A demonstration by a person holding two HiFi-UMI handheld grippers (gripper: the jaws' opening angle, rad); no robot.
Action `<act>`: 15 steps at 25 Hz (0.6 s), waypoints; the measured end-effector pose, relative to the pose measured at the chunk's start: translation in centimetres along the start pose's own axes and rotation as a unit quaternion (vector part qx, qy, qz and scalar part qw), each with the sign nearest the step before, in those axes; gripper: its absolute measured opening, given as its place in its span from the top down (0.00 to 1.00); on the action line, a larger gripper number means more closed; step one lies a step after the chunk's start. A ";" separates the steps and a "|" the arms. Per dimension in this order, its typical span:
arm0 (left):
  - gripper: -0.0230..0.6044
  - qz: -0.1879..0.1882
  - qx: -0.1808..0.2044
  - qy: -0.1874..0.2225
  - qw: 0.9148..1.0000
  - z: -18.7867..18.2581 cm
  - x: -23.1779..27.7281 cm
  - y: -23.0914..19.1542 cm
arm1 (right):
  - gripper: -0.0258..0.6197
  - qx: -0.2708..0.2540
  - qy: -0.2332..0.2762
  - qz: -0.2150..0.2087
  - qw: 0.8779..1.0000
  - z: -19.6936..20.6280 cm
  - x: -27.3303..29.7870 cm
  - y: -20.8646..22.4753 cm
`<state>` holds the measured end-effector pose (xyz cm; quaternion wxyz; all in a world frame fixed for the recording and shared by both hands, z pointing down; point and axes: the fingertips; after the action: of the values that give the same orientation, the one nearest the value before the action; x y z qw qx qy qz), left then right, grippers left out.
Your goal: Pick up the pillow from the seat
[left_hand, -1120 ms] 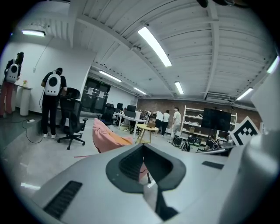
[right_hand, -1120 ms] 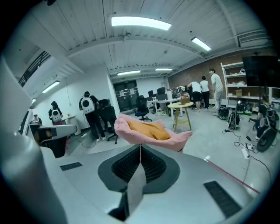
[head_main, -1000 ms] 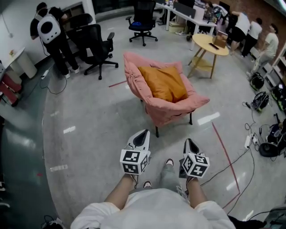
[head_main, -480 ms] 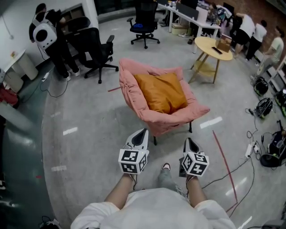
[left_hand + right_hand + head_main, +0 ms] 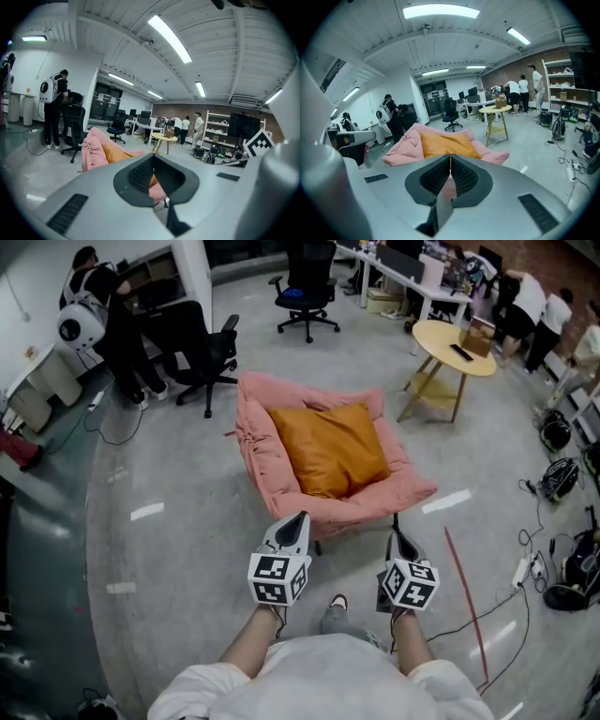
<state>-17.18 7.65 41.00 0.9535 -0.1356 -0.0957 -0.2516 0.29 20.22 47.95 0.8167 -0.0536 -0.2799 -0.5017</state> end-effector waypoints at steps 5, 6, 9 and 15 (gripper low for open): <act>0.95 -0.013 -0.001 -0.003 1.000 -0.5 3.5 0.0 | 0.91 -0.003 -0.008 -0.006 1.000 -1.6 2.9 2.5; 0.95 -0.015 -0.002 -0.004 1.000 -0.5 4.1 0.0 | 0.91 -0.004 -0.010 -0.007 1.000 -1.9 3.5 2.9; 0.95 -0.024 -0.004 -0.008 1.000 -0.4 5.8 -0.2 | 0.91 -0.007 -0.015 -0.015 1.000 -2.6 5.1 3.8; 0.95 -0.038 -0.003 -0.014 0.999 -0.8 8.2 -0.1 | 0.91 -0.009 -0.023 -0.029 0.999 -3.8 7.6 5.2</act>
<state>-10.12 3.54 42.33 0.9414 -0.1382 -0.1135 -0.2860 8.82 15.38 49.69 0.7946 -0.0647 -0.2955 -0.5264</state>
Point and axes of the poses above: the fingertips, and each gripper's own axes: x forward along the fingers, y to its right, z out of its underside, and after that the axes turned 6 degrees about z, right-handed
